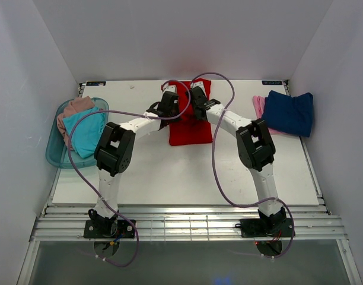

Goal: Fold and stack the t-shirts
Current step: Fold the folded rectangular tshirt in 1/3 of the way

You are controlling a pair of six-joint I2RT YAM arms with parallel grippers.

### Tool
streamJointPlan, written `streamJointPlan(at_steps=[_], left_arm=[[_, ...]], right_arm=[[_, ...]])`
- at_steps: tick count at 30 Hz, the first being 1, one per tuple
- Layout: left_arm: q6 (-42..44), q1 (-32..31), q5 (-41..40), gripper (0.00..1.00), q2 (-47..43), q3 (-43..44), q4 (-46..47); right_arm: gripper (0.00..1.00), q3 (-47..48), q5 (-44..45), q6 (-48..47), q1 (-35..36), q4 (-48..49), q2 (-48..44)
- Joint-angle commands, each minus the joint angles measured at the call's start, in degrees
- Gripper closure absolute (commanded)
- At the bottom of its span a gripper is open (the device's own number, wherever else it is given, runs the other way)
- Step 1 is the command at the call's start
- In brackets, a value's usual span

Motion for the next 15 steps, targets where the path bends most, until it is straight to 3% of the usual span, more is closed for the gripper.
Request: streamJointPlan(at_steps=[1,3,5,6,7,9,12,15], left_arm=[[0.27,0.64,-1.02,1.0,0.7,2.26,1.46],[-0.17,0.73,-2.08,1.0,0.96,2.44,1.46],[-0.52,0.82,-4.36,0.91,1.22,3.05,1.29],[-0.7,0.82,-5.59,0.68,1.05,3.23,1.2],[-0.88,0.82,-6.99,0.54,0.7,3.4,1.2],[-1.14,0.82,-12.09,0.26,-1.05,3.76,1.2],[-1.23,0.82,-19.74,0.16,-2.55,7.0,-1.34],[-1.84,0.82,-22.22,0.16,-3.77,8.94,-3.9]], right_arm=[[0.92,4.98,0.11,-1.95,-1.08,2.88,2.9],[0.92,6.22,0.55,-2.65,-1.87,4.11,4.74],[0.71,8.06,1.51,-3.79,-2.4,5.25,5.71],[0.62,8.68,2.04,-4.41,-2.92,6.39,6.32],[0.54,9.38,3.18,-4.93,-3.1,6.66,6.42],[0.5,10.79,5.11,-6.51,-3.72,7.36,5.37],[0.45,7.91,9.42,-9.66,-3.81,11.22,0.73],[0.45,1.06,8.82,-10.13,-3.81,15.36,-5.59]])
